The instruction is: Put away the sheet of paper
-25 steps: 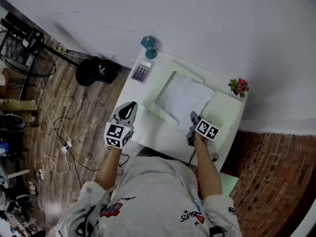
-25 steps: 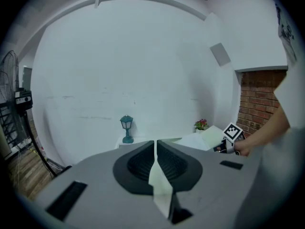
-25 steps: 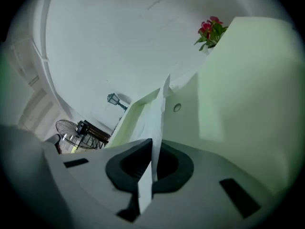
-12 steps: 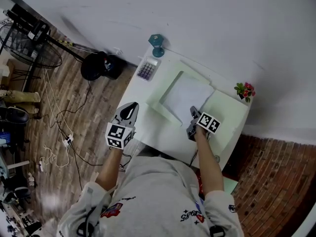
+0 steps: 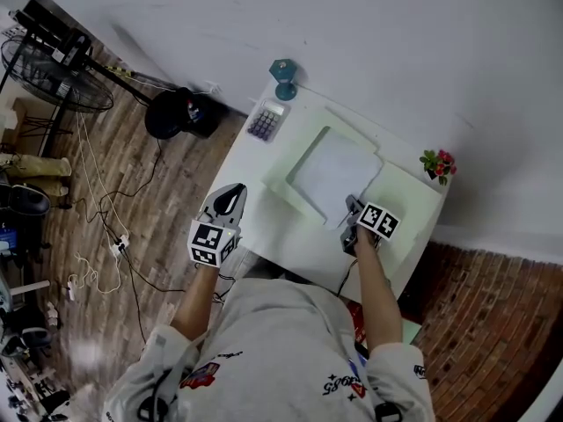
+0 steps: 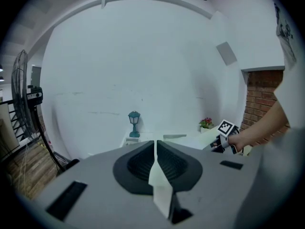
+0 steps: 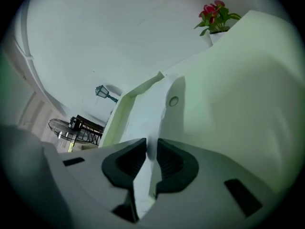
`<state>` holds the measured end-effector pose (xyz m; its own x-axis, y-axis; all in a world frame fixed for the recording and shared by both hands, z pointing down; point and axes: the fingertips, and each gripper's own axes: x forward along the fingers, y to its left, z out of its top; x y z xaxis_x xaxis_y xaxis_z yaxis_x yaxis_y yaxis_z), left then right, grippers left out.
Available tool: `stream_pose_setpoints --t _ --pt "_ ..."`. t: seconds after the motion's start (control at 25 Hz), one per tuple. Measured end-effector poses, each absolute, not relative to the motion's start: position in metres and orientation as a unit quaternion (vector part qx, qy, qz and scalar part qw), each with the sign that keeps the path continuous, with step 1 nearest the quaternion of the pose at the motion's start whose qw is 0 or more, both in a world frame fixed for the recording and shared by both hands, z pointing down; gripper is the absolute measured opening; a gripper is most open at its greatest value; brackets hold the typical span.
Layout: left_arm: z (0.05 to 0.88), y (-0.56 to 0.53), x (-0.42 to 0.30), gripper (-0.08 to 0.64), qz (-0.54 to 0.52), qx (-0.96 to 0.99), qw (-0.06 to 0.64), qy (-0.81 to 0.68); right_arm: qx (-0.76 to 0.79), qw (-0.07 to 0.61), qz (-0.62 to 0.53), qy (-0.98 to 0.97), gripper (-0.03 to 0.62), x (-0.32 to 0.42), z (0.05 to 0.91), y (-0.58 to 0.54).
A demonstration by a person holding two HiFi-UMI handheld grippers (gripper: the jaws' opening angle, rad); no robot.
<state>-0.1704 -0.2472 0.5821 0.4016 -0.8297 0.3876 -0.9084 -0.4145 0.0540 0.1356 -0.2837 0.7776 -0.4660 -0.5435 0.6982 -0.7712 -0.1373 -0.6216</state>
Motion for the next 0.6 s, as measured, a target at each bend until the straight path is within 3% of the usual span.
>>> stream_pose_setpoints --t 0.08,0.6 --pt "0.583 -0.247 -0.168 0.032 0.153 0.828 0.129 -0.524 0.502 0.095 0.577 -0.637 0.0 0.14 0.781 -0.282" --pt "0.58 -0.24 -0.174 0.032 0.154 0.821 0.13 -0.534 0.468 0.032 0.611 -0.638 0.003 0.094 0.778 -0.315"
